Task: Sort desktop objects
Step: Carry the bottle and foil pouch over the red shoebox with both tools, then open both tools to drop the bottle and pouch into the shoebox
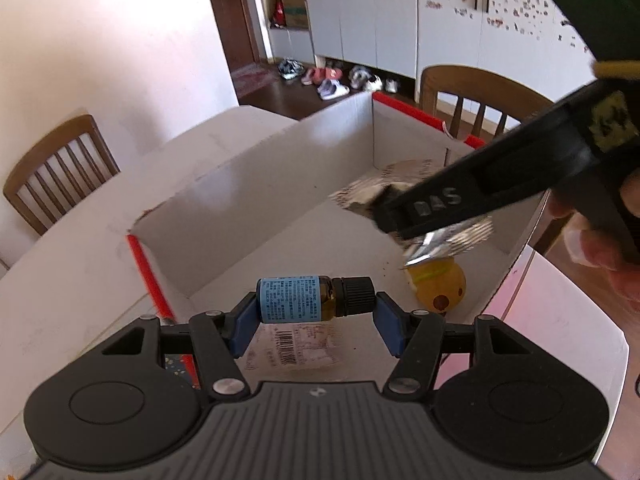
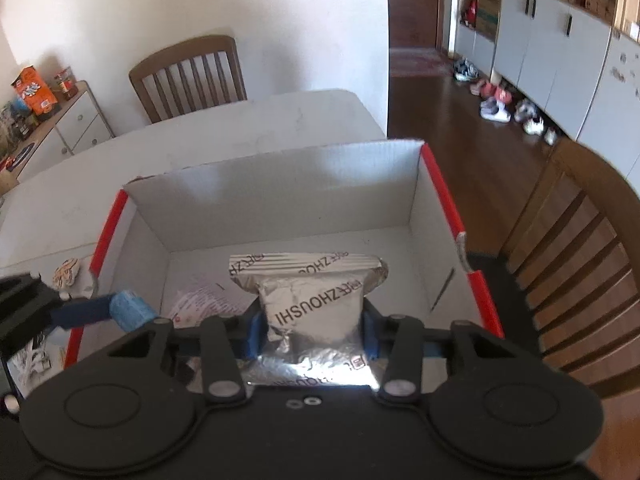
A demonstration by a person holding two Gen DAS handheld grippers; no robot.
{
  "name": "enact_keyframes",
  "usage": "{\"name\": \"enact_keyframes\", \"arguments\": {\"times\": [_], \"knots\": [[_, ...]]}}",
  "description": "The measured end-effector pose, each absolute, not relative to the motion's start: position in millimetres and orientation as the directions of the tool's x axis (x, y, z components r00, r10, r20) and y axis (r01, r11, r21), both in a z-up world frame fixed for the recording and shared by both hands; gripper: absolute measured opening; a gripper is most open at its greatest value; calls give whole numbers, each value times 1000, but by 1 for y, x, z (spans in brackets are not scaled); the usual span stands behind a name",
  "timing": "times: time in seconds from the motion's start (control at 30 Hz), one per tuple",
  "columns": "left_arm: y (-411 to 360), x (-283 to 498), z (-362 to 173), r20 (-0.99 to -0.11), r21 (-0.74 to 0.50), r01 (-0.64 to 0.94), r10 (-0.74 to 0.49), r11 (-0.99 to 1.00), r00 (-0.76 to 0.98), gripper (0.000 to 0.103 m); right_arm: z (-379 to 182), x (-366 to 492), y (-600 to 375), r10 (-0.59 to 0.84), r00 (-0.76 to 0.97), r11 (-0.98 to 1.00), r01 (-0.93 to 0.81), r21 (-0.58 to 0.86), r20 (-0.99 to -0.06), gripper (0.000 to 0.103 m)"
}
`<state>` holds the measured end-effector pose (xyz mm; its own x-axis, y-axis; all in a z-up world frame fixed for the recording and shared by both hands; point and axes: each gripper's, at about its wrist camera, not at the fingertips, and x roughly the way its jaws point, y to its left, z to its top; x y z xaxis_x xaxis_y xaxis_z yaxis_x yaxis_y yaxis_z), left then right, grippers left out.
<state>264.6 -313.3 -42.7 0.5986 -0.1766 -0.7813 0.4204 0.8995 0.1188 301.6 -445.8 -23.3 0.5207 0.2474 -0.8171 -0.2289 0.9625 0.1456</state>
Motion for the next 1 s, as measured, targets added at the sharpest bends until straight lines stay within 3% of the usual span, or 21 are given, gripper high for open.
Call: {"name": "enact_keyframes", "arguments": {"times": [1.0], "knots": [[-328,310,-76,-904,85,488,-138,869,404,61,-76,362,-414,176,385,948,-316,50,-906,47]]}}
